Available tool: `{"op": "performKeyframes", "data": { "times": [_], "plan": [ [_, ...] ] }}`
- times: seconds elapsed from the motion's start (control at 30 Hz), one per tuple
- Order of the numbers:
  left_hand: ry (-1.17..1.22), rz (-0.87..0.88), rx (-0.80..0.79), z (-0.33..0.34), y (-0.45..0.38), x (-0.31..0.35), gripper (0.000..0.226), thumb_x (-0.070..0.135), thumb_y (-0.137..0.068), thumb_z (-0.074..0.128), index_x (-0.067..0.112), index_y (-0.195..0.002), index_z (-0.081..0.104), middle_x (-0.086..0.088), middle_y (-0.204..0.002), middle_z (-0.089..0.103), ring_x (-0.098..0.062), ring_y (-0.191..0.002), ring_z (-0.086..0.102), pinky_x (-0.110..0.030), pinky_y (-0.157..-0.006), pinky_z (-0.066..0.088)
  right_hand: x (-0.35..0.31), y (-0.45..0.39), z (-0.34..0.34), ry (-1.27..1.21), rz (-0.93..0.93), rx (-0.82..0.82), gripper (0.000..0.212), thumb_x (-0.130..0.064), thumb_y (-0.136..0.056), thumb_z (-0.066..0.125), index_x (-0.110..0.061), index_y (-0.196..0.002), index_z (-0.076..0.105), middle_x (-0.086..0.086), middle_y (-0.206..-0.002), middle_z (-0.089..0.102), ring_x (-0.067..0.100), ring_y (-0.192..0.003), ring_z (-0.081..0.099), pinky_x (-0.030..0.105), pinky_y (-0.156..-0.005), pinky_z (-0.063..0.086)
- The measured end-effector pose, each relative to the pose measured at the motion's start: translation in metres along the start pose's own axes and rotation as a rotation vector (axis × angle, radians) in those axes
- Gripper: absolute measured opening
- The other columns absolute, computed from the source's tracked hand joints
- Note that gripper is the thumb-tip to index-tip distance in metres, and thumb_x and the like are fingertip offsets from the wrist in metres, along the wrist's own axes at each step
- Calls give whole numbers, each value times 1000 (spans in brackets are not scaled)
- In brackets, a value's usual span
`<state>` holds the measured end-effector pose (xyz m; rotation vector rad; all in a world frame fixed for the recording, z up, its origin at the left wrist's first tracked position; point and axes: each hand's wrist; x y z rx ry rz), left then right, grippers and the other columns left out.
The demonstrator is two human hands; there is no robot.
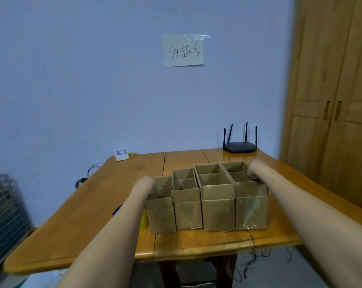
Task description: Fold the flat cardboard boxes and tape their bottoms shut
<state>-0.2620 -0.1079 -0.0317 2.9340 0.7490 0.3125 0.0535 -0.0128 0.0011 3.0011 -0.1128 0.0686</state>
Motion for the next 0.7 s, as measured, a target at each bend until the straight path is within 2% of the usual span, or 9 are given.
{"op": "performKeyframes", "data": {
  "times": [0.07, 0.17, 0.27, 0.33, 0.4, 0.47, 0.57, 0.63, 0.7],
  "plan": [
    [23, 0, 38, 4, -3, 0, 14, 3, -96, 49, 4, -105, 58, -8, -83, 51, -19, -73, 53, -28, -73, 47, 1, 1, 2, -3, -15, 8, 39, -3, -99, 49, -4, -138, 51, 11, -130, 58, 21, -112, 60, 27, -98, 49],
    [50, 12, 38, 7, -8, -1, 24, 5, -97, 47, 2, -118, 59, -10, -98, 53, -21, -87, 53, -27, -75, 46, 4, 1, 3, -50, -18, 11, 37, -3, -98, 49, -2, -134, 54, 9, -104, 55, 20, -95, 55, 26, -94, 50],
    [33, 11, 15, 8, -8, 0, 26, 9, -98, 48, 2, -121, 57, -11, -94, 53, -24, -86, 56, -30, -74, 49, 6, -2, 5, -154, -33, 12, 36, -1, -97, 48, 0, -132, 53, 9, -91, 52, 20, -77, 55, 28, -77, 51],
    [30, 6, 3, 3, -6, 2, 28, 10, -97, 50, 0, -123, 56, -13, -92, 53, -27, -87, 59, -32, -75, 52, 9, -4, 5, -251, -29, 50, 26, -4, -96, 49, -1, -119, 60, 9, -85, 54, 20, -71, 55, 28, -65, 49],
    [32, 22, 46, -4, -5, 4, 34, 11, -96, 51, 2, -128, 54, -14, -102, 55, -26, -93, 57, -32, -78, 50, 10, -4, 4, -303, -33, 147, 17, -10, -97, 50, -4, -108, 62, 8, -83, 58, 19, -70, 57, 26, -55, 45],
    [66, 49, 103, -11, -4, 7, 40, 20, -97, 52, 6, -135, 50, -15, -123, 56, -25, -101, 56, -32, -84, 49, 7, 2, -2, -298, -71, 238, 19, -15, -100, 48, -7, -115, 57, 6, -85, 59, 17, -70, 57, 25, -52, 44],
    [36, 77, 143, -16, -8, 10, 44, 36, -99, 46, 10, -134, 53, -16, -133, 55, -32, -115, 56, -46, -101, 47, 0, 15, -15, -308, -148, 277, 37, -15, -102, 42, -9, -139, 45, 6, -97, 58, 20, -82, 60, 30, -63, 51],
    [-24, 96, 133, -16, -13, 15, 50, 43, -99, 39, 12, -137, 51, -15, -137, 54, -35, -123, 52, -55, -106, 40, -12, 27, -22, -305, -198, 251, 39, -15, -104, 38, -8, -141, 45, 7, -105, 55, 23, -93, 59, 35, -78, 53],
    [-32, 132, 136, -18, -15, 22, 52, 46, -101, 32, 14, -139, 50, -14, -141, 52, -35, -129, 49, -57, -110, 36, -19, 33, -27, -266, -253, 263, 40, -20, -103, 38, -11, -140, 48, 9, -116, 57, 26, -102, 59, 42, -93, 52]
  ]
}}
Point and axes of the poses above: each hand's wrist, its own y-axis away from the middle knuckle, its own z-axis out of the palm, x = y × z
